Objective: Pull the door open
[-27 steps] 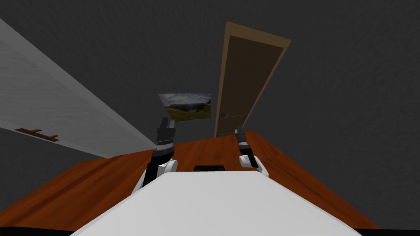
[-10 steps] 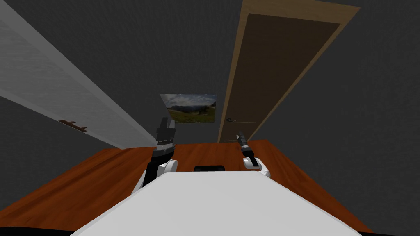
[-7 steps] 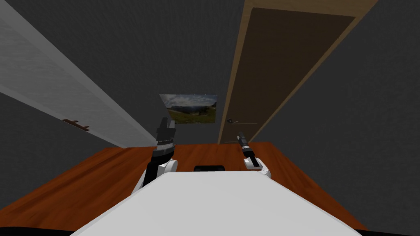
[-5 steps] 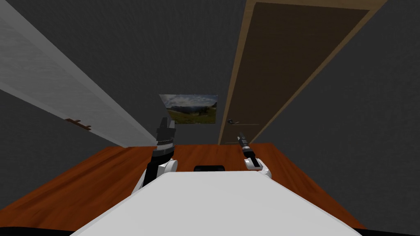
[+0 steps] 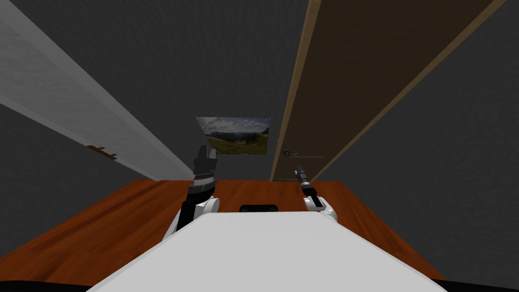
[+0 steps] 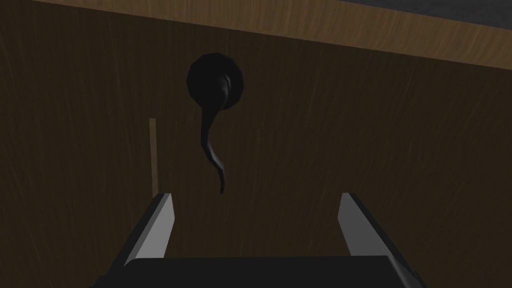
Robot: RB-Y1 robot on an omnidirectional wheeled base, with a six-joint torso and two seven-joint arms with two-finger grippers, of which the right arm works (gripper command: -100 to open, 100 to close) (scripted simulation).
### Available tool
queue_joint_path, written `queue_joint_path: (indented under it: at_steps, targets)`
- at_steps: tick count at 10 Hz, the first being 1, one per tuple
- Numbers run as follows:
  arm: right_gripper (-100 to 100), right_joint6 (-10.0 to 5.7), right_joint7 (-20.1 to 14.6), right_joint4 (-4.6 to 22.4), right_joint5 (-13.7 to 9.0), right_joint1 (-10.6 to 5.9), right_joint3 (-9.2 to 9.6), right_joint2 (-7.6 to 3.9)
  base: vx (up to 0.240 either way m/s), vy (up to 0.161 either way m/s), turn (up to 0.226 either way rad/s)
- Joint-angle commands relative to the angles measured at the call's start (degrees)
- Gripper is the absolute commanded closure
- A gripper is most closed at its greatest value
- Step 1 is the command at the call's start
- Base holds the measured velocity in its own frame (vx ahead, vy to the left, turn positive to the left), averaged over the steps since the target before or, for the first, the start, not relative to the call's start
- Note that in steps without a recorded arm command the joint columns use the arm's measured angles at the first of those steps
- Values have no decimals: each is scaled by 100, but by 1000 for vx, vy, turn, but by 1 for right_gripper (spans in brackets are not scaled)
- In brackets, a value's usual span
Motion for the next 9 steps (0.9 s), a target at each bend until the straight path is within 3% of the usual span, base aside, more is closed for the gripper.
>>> queue_joint_path:
  at_steps: [1,9]
  targets:
    - [-100,-59,-59,208,19,-76,-22,-43,79,-45,48]
    - [-100,-262,-317,1031,107,-347,-119,-215,76,-43,55]
